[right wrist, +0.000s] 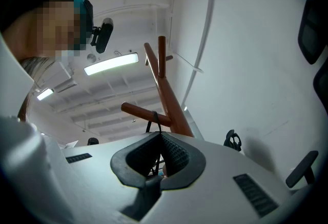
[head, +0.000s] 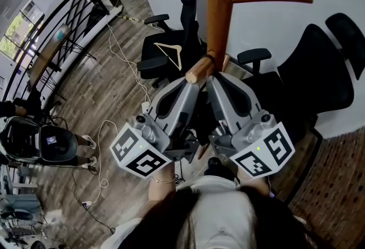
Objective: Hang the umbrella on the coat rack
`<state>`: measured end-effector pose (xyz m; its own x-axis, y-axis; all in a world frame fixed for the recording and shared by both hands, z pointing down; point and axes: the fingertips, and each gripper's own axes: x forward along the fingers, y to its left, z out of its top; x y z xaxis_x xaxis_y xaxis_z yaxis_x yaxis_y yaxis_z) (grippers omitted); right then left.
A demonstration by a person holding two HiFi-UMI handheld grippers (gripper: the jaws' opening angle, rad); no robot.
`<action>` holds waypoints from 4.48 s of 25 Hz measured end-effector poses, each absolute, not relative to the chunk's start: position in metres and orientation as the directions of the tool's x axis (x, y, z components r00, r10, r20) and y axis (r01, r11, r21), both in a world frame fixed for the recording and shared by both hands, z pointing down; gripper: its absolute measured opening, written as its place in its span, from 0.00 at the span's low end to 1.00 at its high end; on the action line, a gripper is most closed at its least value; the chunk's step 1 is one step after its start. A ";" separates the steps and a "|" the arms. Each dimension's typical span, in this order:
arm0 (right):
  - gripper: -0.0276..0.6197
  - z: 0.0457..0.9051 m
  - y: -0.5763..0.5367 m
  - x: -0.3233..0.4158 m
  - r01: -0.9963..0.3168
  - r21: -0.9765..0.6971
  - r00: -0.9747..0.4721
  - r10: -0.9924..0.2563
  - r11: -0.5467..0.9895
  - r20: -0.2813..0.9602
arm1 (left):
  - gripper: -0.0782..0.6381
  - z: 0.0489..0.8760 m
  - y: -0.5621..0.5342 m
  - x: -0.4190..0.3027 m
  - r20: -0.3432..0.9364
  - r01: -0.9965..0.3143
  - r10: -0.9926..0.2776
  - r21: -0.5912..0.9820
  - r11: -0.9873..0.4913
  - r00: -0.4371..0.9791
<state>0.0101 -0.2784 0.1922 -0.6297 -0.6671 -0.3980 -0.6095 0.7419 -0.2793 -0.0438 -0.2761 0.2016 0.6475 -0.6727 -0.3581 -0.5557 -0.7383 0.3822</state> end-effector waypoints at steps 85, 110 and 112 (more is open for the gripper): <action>0.10 0.231 -0.155 0.013 -0.776 -0.217 -0.515 -0.794 0.592 -0.324 | 0.12 0.232 -0.146 -0.067 -0.329 -0.534 -0.655 0.390 -0.750 0.680; 0.10 0.236 -0.055 0.000 -0.824 -0.122 -0.501 -0.812 0.553 -0.299 | 0.12 0.236 -0.051 -0.082 -0.348 -0.517 -0.645 0.395 -0.759 0.680; 0.10 0.236 -0.048 -0.001 -0.827 -0.117 -0.501 -0.815 0.550 -0.290 | 0.12 0.236 -0.044 -0.083 -0.341 -0.525 -0.650 0.392 -0.755 0.679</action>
<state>-0.0007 -0.0482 0.2360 -0.5011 -0.8152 -0.2905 -0.8268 0.5501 -0.1172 -0.0833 -0.0440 0.2358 0.6793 -0.6496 -0.3415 -0.5252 -0.7553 0.3920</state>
